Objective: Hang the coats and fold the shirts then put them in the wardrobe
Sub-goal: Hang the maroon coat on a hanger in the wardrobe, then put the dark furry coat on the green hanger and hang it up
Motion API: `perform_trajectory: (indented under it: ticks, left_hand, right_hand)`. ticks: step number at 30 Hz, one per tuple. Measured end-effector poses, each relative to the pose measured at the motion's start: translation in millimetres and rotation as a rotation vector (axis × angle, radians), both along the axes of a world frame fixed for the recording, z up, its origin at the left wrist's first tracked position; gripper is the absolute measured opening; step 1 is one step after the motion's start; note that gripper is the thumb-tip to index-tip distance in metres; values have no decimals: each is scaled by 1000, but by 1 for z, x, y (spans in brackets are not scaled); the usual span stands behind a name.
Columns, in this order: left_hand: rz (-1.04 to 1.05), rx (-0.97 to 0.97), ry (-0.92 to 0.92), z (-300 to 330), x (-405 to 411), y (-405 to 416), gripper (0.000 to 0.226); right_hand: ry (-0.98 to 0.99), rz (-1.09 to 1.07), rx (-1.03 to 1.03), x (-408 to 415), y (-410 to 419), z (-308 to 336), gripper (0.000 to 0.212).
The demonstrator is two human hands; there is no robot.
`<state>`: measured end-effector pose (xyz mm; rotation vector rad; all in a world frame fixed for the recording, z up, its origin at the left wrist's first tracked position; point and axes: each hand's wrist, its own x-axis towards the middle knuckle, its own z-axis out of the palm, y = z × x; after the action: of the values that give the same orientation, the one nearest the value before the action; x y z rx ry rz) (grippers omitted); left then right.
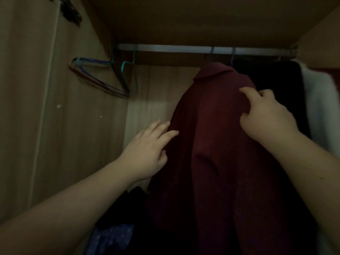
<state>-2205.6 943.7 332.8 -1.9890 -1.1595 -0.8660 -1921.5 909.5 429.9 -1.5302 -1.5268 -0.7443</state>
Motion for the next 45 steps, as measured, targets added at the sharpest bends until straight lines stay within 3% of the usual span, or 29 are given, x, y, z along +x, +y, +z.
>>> perform_trajectory:
  ticks: [6, 12, 16, 28, 34, 45]
  left_hand:
    - [-51, -32, 11, -35, 5, -83, 69]
    - [-156, -105, 32, -107, 18, -169, 69]
    - [-246, -241, 99, -170, 29, -236, 68]
    - [-572, -522, 427, -377, 114, -494, 60]
    - [-750, -633, 552, -443, 207, -635, 61]
    - [-1180, -641, 768, -501, 435, -944, 59]
  right_hand:
    - [60, 173, -61, 7, -59, -100, 65]
    - [50, 103, -231, -5, -165, -222, 60]
    - [21, 17, -285, -12, -261, -288, 58]
    - [-54, -268, -714, 35, -615, -486, 57]
    - [66, -466, -911, 88, -800, -557, 62]
    - [403, -899, -1111, 184, -1144, -604, 65]
